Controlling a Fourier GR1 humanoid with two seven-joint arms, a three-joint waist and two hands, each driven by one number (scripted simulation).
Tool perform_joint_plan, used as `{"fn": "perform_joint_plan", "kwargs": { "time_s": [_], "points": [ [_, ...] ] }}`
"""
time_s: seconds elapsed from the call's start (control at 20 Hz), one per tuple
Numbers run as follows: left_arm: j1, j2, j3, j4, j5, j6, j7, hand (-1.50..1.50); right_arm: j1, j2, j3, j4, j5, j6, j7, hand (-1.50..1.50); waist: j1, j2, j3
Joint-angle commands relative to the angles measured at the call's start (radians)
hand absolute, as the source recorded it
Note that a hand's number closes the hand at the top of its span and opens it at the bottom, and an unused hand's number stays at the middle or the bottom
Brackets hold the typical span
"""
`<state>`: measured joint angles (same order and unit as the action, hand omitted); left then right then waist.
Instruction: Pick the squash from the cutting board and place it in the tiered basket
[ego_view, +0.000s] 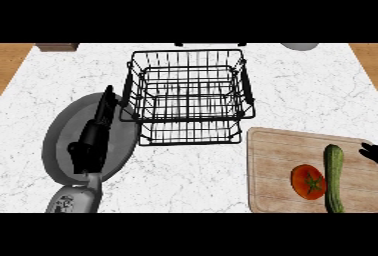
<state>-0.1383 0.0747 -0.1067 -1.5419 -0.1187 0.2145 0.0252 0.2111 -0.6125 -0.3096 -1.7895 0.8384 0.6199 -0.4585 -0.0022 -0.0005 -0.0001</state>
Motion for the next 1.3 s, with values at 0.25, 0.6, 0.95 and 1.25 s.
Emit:
{"fn": "perform_joint_plan", "kwargs": {
  "time_s": [0.25, 0.6, 0.95, 1.25],
  "points": [
    [0.032, -0.008, -0.002, -0.04, -0.023, -0.014, 0.01, 0.0, 0.01, 0.065, 0.068, -0.032, 0.049, 0.043, 0.031, -1.5, -0.001, 0.0, 0.0],
    [-0.029, 0.001, 0.043, -0.015, -0.001, -0.06, 0.029, 0.0, -0.113, 0.06, 0.082, 0.106, 0.092, 0.03, 0.027, -1.5, 0.002, 0.001, 0.0],
    [0.045, -0.025, 0.004, -0.129, -0.034, -0.044, 0.075, 0.0, -0.044, 0.096, 0.097, 0.14, 0.139, -0.043, -0.016, -1.5, 0.002, -0.001, 0.0],
    [0.033, -0.037, 0.022, -0.028, -0.041, -0.053, 0.008, 0.0, -0.099, 0.108, 0.079, 0.11, 0.118, 0.029, -0.002, -1.5, 0.0, 0.0, 0.0]
  ]
}}
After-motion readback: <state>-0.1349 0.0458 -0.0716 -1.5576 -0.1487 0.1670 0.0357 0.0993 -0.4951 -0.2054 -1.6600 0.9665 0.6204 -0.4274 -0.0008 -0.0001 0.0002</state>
